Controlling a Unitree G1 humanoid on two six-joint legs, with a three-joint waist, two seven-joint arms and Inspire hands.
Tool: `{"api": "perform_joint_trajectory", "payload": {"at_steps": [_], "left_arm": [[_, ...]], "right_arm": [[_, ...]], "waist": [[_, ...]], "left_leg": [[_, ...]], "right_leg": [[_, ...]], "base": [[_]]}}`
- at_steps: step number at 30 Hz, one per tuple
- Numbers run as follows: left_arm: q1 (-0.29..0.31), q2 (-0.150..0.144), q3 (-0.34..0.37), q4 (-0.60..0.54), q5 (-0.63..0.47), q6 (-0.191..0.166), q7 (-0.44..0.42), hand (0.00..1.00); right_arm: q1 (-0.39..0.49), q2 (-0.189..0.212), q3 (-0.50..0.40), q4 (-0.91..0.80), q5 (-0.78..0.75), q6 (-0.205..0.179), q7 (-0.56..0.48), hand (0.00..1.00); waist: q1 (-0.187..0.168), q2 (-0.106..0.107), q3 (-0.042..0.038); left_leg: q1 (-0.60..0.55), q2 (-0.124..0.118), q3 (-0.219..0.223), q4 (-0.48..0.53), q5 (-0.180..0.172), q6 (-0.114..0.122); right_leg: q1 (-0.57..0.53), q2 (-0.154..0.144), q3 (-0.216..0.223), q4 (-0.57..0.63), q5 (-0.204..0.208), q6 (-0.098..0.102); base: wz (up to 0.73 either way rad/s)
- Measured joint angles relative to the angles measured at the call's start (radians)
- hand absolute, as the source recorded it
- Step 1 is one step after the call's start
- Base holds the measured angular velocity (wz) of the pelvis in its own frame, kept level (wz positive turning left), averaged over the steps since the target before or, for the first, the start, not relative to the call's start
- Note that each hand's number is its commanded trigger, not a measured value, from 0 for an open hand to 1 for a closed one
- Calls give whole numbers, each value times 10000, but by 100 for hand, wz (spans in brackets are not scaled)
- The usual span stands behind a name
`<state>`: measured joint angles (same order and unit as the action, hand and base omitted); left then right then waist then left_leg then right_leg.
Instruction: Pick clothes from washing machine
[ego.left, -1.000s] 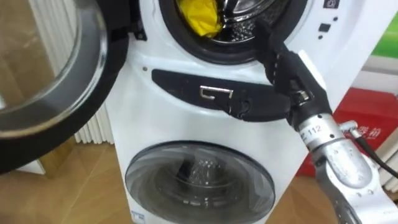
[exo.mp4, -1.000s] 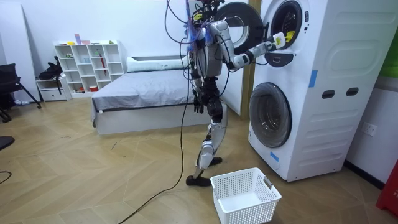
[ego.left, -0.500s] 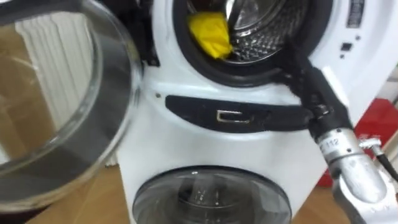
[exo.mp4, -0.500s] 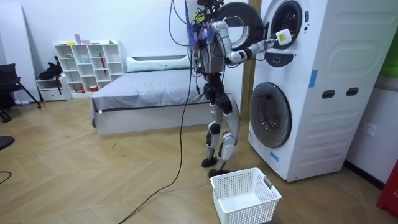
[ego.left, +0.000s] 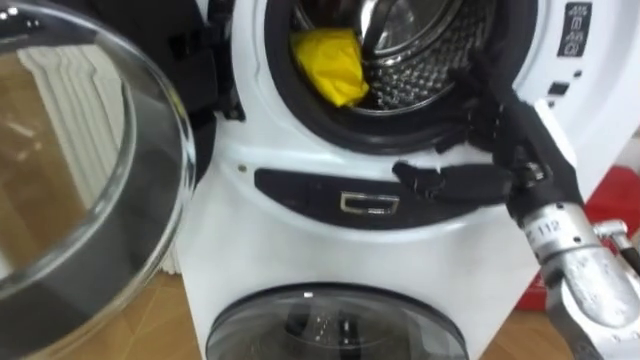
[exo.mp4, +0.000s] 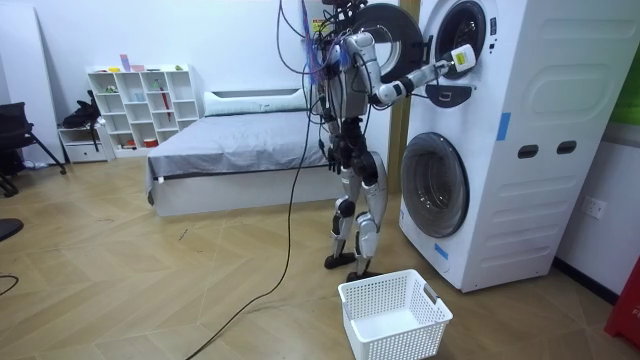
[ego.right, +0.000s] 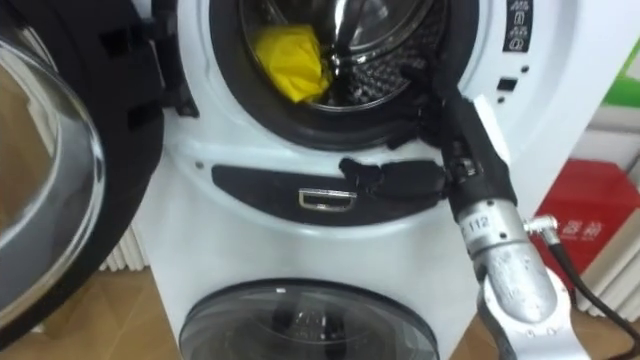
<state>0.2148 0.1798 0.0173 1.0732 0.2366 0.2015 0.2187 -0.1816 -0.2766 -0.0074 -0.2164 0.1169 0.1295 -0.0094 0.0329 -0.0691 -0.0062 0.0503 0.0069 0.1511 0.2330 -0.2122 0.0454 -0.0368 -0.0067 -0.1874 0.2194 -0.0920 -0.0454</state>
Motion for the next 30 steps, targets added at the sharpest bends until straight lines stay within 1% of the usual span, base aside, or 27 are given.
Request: {"api": "perform_joint_trajectory", "payload": {"at_steps": [3, 9, 11, 13, 15, 17, 18, 19, 20, 21, 22, 23, 25, 27, 29, 30], "left_arm": [[-48, -51, 5, -17, 3, -1, -170, 0], [-224, -51, 48, -13, 25, -43, -345, 0], [-297, -52, 48, 2, 20, -54, -346, 0], [-373, -52, 45, 49, 22, -70, -344, 0], [-396, -51, 96, 47, 23, -76, -344, 0], [-404, -48, 181, 83, 18, -125, -336, 0], [-410, -44, 179, 130, 14, -153, -336, 0], [-446, -31, 176, 213, 8, -228, -336, 0], [-462, -22, 175, 259, 7, -281, -335, 0], [-495, 7, 168, 294, 8, -346, -334, 0], [-506, 50, 169, 293, 7, -419, -330, 0], [-500, 63, 169, 293, 10, -433, -330, 0], [-464, 67, 169, 357, 14, -481, -332, 0], [-467, 53, 171, 458, 5, -475, -337, 0], [-423, 47, 196, 473, 6, -468, -338, 0], [-421, 48, 204, 479, 6, -461, -339, 0]], "right_arm": [[-132, -21, 0, -11, -5, 139, 197, 0], [-147, -61, -49, -97, -33, 177, 560, 0], [-146, -68, -48, -310, -80, 348, 585, 0], [-146, -118, -37, -740, -322, 633, 739, 0], [-149, -116, 101, -1401, -566, 772, 909, 0], [-472, -70, 374, -2099, -608, 769, 1134, 0], [-961, -48, 642, -2368, -482, 733, 1247, 0], [-1358, -33, 848, -2511, -311, 558, 1385, 0], [-1504, -33, 940, -2579, -223, 495, 1457, 0], [-1633, -33, 1063, -2785, 47, 412, 1578, 0], [-1649, -26, 1159, -3005, 358, 343, 1721, 0], [-1658, -28, 1193, -3097, 488, 343, 1817, 0], [-1765, -28, 1245, -3234, 1094, 339, 2124, 0], [-1819, -24, 1251, -3285, 1455, 343, 2291, 0], [-1819, -24, 1274, -3389, 1539, 345, 2470, 0], [-1819, -23, 1288, -3446, 1539, 345, 2590, 0]], "waist": [[-18, -15, -9], [-27, -38, -6], [-44, -58, 4], [-46, -91, -5], [-10, -122, -26], [34, -132, -34], [51, -133, -34], [89, -137, -33], [135, -149, -40], [301, -174, -58], [487, -265, -60], [570, -311, -65], [663, -448, -28], [823, -463, -22], [881, -434, -2], [923, -401, 21]], "left_leg": [[-77, 41, -46, 37, 36, -58], [-104, 84, -155, 10, 98, -166], [-147, 95, -171, 5, 111, -189], [-261, 109, -159, -41, 139, -228], [-293, 110, -141, -157, 194, -248], [-265, 124, -142, -265, 239, -241], [-200, 138, -145, -332, 248, -256], [-122, 167, -157, -349, 249, -264], [-73, 176, -185, -368, 242, -274], [36, 187, -209, -462, 225, -297], [133, 193, -286, -537, 204, -327], [156, 195, -320, -549, 183, -336], [180, 194, -541, -548, 127, -331], [182, 209, -546, -558, 93, -320], [200, 190, -573, -633, 80, -300], [219, 182, -575, -671, 67, -279]], "right_leg": [[-46, 29, -42, 4, 17, -84], [-47, 67, -143, 3, -18, -184], [-82, 69, -188, 7, -30, -204], [-216, 85, -189, 8, -26, -237], [-313, 98, -171, 15, -30, -270], [-321, 117, -193, 8, -42, -338], [-263, 133, -223, -18, -38, -401], [-109, 157, -313, -139, -33, -422], [-18, 175, -354, -191, -33, -422], [68, 206, -356, -217, -62, -442], [233, 252, -397, -348, -69, -439], [274, 266, -419, -385, -80, -434], [423, 270, -617, -514, -107, -405], [413, 279, -603, -528, -130, -368], [410, 269, -603, -531, -164, -320], [411, 265, -594, -530, -183, -291]], "base": [[5], [4], [4], [0], [-2], [2], [12], [17], [17], [16], [13], [21], [24], [5], [2], [0]]}}
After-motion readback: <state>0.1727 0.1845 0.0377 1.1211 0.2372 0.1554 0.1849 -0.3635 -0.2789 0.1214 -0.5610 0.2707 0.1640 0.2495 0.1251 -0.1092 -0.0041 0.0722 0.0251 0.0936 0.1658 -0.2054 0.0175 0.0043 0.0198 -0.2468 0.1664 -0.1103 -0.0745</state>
